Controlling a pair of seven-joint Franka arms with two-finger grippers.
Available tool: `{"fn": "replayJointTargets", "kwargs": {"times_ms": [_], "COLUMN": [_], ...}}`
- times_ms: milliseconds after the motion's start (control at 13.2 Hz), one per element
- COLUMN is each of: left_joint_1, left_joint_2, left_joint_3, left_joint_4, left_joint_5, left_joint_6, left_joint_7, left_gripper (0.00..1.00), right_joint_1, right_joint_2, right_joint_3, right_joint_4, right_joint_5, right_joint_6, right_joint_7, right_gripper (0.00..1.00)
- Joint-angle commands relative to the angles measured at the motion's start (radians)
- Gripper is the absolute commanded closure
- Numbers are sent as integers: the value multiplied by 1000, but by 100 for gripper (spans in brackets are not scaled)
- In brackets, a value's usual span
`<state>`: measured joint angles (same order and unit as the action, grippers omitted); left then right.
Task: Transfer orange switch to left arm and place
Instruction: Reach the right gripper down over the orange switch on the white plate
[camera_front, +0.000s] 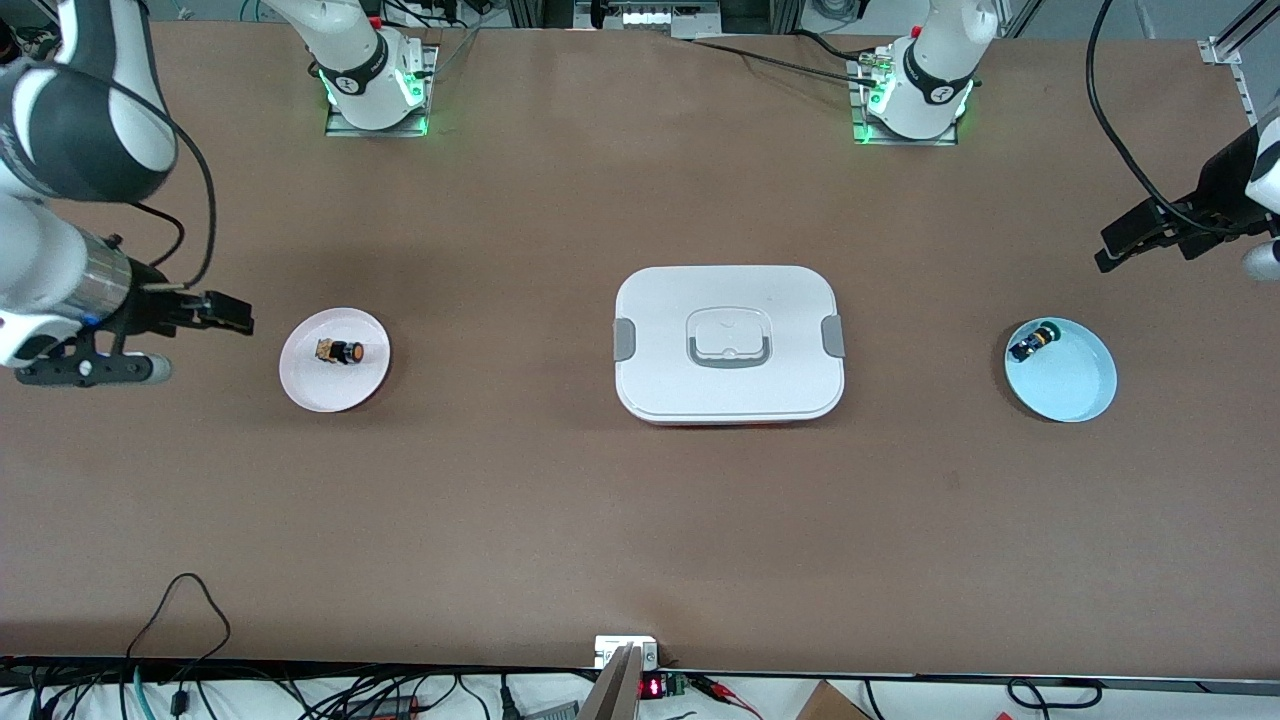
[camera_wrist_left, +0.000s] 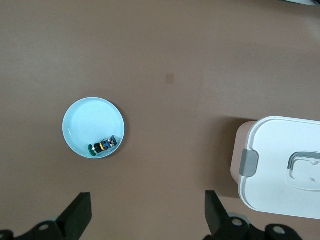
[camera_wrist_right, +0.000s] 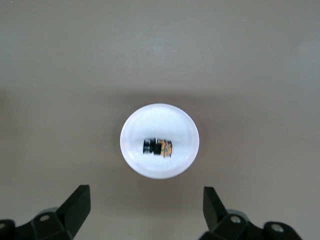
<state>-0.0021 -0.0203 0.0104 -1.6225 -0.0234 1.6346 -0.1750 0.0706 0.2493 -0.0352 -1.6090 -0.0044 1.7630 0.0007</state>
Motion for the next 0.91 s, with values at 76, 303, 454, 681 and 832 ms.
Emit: {"fn": "replayJointTargets", "kwargs": {"times_ms": [76,303,454,681,832], "left_joint_1": [2,2,2,2,2], "left_joint_2": [-3,-1,-1,-1,-1], "left_joint_3": [5,5,5,5,5], "left_joint_4": [-4,-5,-5,-5,-5], "left_joint_5": [-21,-23,-23,-23,-23], "left_joint_6": [5,5,5,5,5], "left_joint_7": [23,23,25,23,25], "left_gripper": [0,0,0,0,0], "right_joint_1": [-3,-3,0,2,2], "right_joint_2": [-33,-24,-18,24,56], "right_joint_3": [0,1,1,1,1], "right_joint_4": [-214,-327,-397,-478,-512], "right_joint_5": [-5,-5,-5,-2,0], "right_joint_6": [235,386,444,554,614], "right_joint_7": [13,1,-4,-21,-24], "right_gripper": [0,0,0,0,0]}}
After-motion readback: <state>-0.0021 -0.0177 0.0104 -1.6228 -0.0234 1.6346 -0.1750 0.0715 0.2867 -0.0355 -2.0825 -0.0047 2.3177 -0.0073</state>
